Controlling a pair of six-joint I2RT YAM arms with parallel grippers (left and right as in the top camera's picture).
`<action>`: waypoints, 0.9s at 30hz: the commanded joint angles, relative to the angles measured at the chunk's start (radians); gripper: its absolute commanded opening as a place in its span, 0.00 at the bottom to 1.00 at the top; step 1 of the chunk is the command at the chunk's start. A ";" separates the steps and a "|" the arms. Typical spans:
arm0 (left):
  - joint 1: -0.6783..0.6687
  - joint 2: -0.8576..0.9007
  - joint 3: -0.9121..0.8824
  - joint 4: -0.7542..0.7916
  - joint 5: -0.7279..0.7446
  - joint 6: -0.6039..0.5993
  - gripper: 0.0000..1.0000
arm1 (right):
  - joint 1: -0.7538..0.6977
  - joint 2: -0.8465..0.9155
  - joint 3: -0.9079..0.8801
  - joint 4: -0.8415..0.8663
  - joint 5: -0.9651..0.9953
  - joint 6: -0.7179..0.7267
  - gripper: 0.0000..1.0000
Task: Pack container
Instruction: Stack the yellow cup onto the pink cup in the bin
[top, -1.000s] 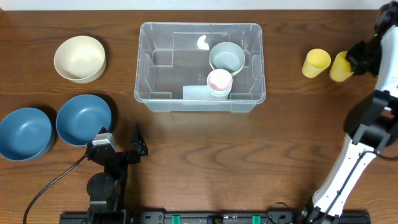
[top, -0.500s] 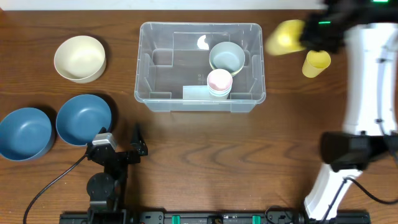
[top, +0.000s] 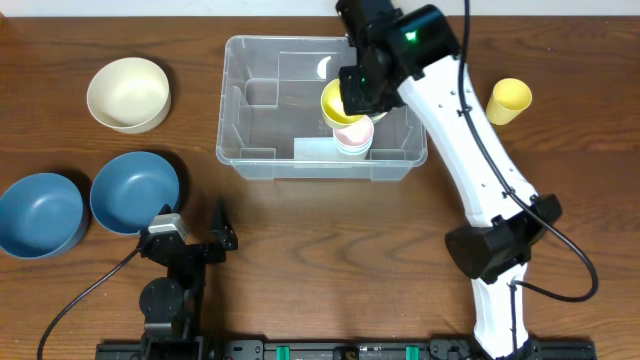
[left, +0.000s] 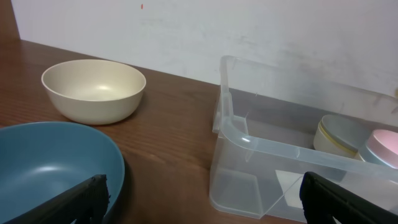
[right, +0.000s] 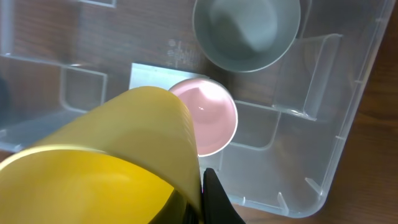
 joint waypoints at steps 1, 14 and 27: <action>0.004 -0.005 -0.019 -0.037 -0.009 -0.002 0.98 | 0.001 0.050 0.000 -0.014 0.045 0.031 0.01; 0.004 -0.005 -0.019 -0.037 -0.009 -0.002 0.98 | 0.000 0.170 0.000 -0.037 0.045 0.033 0.11; 0.004 -0.005 -0.019 -0.037 -0.009 -0.002 0.98 | -0.098 0.065 0.002 -0.058 0.070 0.021 0.68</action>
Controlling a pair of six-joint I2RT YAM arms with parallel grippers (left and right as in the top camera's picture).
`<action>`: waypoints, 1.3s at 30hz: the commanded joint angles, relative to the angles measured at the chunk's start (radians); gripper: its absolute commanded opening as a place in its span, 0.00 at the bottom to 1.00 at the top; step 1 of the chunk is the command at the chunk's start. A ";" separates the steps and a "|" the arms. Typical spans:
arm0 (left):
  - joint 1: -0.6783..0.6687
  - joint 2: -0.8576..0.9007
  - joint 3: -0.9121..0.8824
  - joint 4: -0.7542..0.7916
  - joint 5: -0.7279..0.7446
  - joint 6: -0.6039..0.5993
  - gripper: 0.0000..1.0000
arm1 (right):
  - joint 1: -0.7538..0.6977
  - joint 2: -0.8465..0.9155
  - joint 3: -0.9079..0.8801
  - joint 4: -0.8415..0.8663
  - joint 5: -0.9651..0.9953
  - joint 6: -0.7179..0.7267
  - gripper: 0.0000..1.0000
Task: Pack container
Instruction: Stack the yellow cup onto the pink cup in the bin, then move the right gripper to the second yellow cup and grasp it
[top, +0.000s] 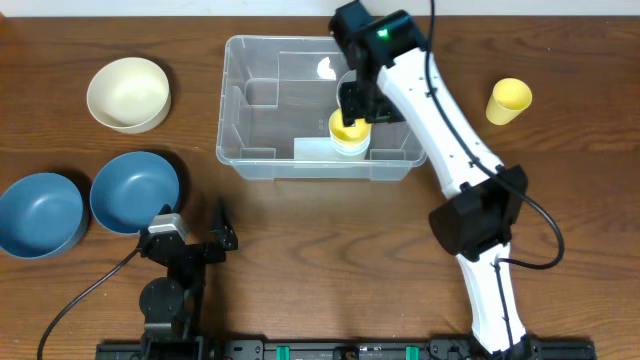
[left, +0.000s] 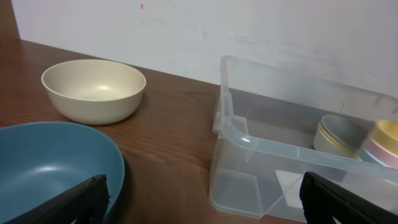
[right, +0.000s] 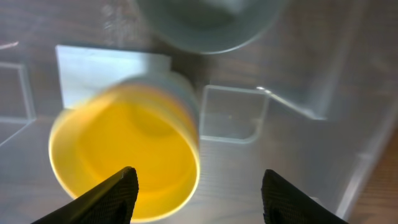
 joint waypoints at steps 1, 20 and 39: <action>0.004 -0.006 -0.019 -0.037 -0.009 -0.002 0.98 | -0.070 -0.101 0.002 0.000 0.055 -0.008 0.70; 0.004 -0.006 -0.019 -0.037 -0.009 -0.002 0.98 | -0.586 -0.013 0.001 0.154 0.028 0.038 0.68; 0.004 -0.006 -0.019 -0.037 -0.009 -0.002 0.98 | -0.648 0.236 0.001 0.219 0.007 0.026 0.51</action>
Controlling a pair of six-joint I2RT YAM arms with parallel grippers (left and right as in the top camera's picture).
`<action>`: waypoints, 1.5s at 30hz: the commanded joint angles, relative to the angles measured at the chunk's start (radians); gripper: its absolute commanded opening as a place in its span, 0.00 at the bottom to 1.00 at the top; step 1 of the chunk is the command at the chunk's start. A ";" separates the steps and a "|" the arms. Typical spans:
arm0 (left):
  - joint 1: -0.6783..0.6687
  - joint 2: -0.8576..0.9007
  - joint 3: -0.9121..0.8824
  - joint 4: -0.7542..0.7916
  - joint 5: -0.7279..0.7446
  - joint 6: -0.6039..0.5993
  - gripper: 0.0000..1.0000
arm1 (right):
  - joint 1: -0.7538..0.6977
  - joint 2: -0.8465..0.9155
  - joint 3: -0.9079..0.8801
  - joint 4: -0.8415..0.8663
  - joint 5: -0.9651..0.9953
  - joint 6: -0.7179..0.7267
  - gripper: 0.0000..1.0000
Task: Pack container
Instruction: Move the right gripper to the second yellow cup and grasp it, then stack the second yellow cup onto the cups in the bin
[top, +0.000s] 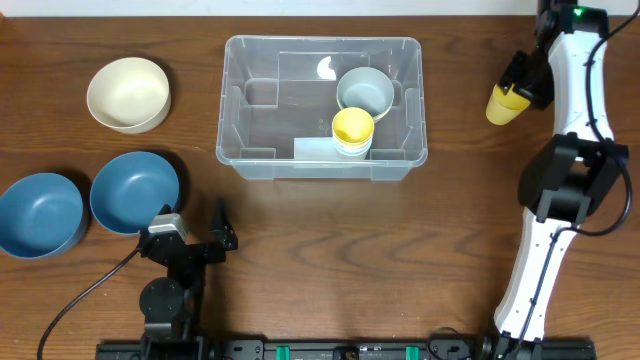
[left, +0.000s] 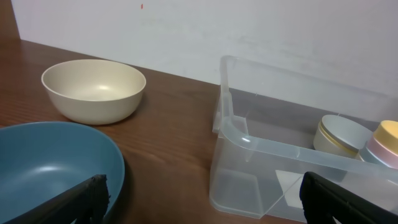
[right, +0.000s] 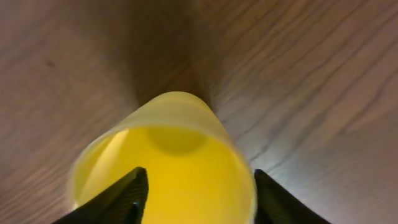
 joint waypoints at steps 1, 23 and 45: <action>0.004 -0.006 -0.019 -0.037 -0.009 -0.002 0.98 | 0.002 0.037 0.001 -0.006 0.000 0.001 0.50; 0.004 -0.006 -0.019 -0.037 -0.009 -0.002 0.98 | 0.072 -0.166 0.001 -0.196 -0.080 -0.029 0.01; 0.004 -0.006 -0.019 -0.037 -0.009 -0.002 0.98 | 0.703 -0.345 0.001 -0.138 0.046 0.025 0.04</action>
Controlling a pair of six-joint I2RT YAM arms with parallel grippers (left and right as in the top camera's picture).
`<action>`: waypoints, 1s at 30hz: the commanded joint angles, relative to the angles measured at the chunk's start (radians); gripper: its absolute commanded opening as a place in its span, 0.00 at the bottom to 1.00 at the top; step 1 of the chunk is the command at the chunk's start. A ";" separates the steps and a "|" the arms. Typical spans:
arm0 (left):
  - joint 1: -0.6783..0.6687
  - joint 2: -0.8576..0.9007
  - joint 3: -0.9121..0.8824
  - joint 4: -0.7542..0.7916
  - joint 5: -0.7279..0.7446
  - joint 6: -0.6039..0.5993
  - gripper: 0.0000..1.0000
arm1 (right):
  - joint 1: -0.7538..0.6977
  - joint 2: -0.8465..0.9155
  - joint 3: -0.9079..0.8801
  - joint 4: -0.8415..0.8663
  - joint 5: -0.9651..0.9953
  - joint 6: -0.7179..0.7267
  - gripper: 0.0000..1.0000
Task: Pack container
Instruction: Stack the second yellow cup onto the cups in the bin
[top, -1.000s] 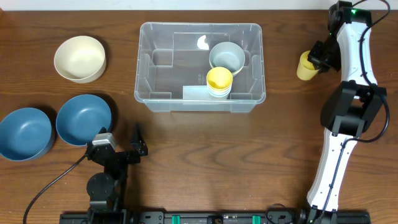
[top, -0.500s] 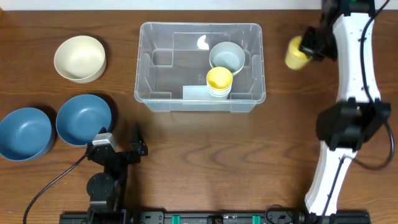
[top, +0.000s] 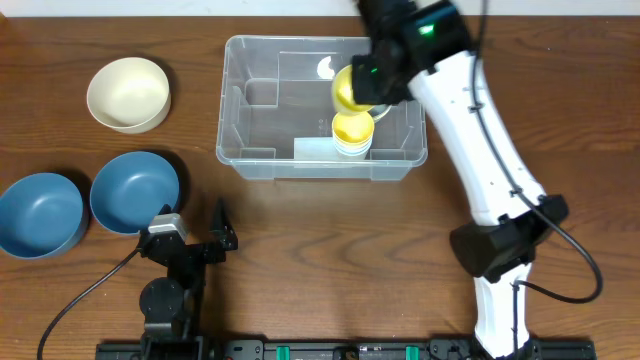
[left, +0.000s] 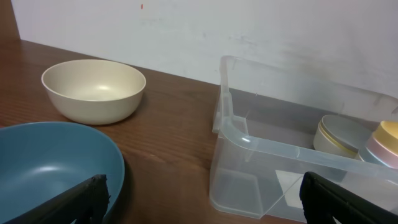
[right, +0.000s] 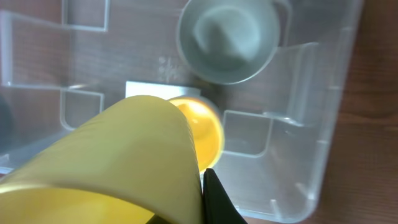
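Note:
A clear plastic container (top: 232, 110) stands at the table's back middle. Inside it a yellow cup (top: 351, 130) tops a pink and white stack, beside a grey bowl (right: 228, 38). My right gripper (top: 366, 76) hangs over the container, shut on a second yellow cup (top: 348, 89). In the right wrist view that held cup (right: 124, 162) fills the lower left, just above the stacked yellow cup (right: 204, 129). My left gripper (left: 199, 208) rests open near the front edge, empty, facing the container (left: 249, 140).
A cream bowl (top: 128, 93) sits at the back left. Two blue bowls (top: 135, 190) (top: 40, 213) stand at the left, the nearer one right in front of the left gripper. The container has small dividers along its walls.
My right gripper was around the yellow cup at the table's far right. Now it is shut on that cup and holds it over the container, above the stack. The left arm has not moved.
My right gripper held a first yellow cup over the pink cup in the container. Then that cup sat on the stack and the gripper was open. Then the gripper stood at a second yellow cup at the far right, and now holds it over the stack.

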 joint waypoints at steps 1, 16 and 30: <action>0.004 -0.006 -0.019 -0.036 -0.009 -0.002 0.98 | 0.025 0.026 0.000 0.000 0.071 0.033 0.03; 0.004 -0.006 -0.019 -0.036 -0.009 -0.002 0.98 | 0.027 0.096 -0.003 -0.035 0.073 0.040 0.01; 0.004 -0.006 -0.019 -0.036 -0.009 -0.002 0.98 | 0.023 0.133 -0.007 -0.047 0.087 0.047 0.01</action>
